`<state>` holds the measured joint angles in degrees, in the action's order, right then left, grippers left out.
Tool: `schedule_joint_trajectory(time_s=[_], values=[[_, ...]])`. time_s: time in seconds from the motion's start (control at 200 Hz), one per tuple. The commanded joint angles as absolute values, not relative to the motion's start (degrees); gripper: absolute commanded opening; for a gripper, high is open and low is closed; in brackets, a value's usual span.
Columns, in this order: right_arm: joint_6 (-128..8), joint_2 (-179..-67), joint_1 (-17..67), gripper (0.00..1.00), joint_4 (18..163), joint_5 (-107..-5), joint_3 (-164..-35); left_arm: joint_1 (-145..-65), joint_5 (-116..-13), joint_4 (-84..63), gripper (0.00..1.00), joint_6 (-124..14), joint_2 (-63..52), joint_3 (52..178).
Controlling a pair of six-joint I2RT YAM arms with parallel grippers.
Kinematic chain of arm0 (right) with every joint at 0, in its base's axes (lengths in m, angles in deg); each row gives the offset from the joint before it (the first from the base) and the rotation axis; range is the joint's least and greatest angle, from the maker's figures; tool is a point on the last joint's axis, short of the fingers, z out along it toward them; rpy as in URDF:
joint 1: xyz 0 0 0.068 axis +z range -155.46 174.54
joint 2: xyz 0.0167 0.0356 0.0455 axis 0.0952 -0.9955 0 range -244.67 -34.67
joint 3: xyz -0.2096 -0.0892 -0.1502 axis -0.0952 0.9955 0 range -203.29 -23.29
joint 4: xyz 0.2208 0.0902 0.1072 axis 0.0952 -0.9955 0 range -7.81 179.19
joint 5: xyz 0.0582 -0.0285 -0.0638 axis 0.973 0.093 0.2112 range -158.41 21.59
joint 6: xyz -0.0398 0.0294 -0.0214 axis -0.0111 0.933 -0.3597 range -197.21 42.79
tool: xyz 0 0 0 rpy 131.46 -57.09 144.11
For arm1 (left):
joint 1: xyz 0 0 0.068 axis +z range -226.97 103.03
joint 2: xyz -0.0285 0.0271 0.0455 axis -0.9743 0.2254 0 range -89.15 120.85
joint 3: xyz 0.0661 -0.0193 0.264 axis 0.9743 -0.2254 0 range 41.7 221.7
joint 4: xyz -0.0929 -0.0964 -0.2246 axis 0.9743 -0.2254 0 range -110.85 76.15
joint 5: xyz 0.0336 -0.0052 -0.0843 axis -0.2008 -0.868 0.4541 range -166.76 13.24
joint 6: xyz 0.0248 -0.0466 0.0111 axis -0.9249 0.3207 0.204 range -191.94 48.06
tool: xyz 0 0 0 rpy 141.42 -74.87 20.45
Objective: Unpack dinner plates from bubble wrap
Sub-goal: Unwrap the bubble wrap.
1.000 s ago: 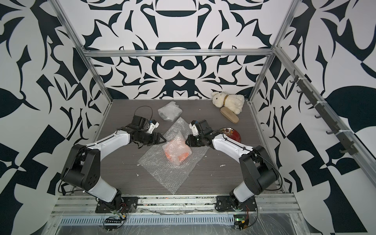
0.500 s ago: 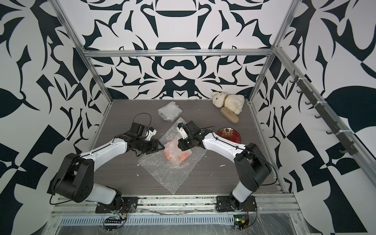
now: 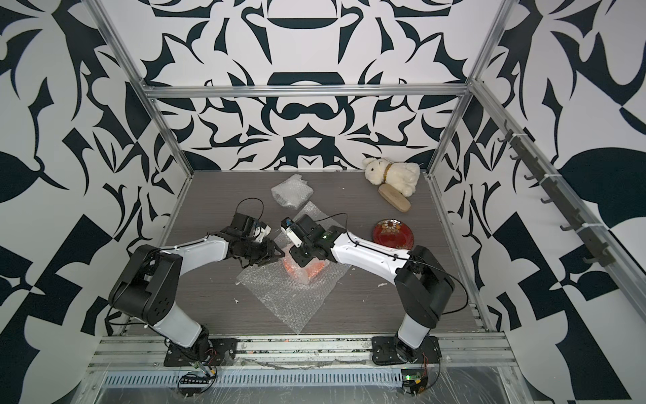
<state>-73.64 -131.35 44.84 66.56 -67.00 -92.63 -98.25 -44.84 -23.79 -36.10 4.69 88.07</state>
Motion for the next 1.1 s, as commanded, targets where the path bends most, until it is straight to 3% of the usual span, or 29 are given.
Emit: schedule_joint_trajectory(time_s=[0.0, 0.655, 1.095], values=[[-76.8, -132.2, 46.0, 0.33, 65.7, -69.2, -95.1, -98.1, -45.6, -21.9, 0.41, -34.9, 6.1, 88.7], [-78.5, -138.8, 47.0, 0.34, 59.8, -70.5, -99.1, -98.2, -46.9, -22.9, 0.39, -36.3, 8.9, 89.6], [-77.6, -139.0, 46.9, 0.33, 58.6, -65.9, -98.5, -98.2, -46.5, -23.3, 0.40, -36.8, 9.1, 90.0]])
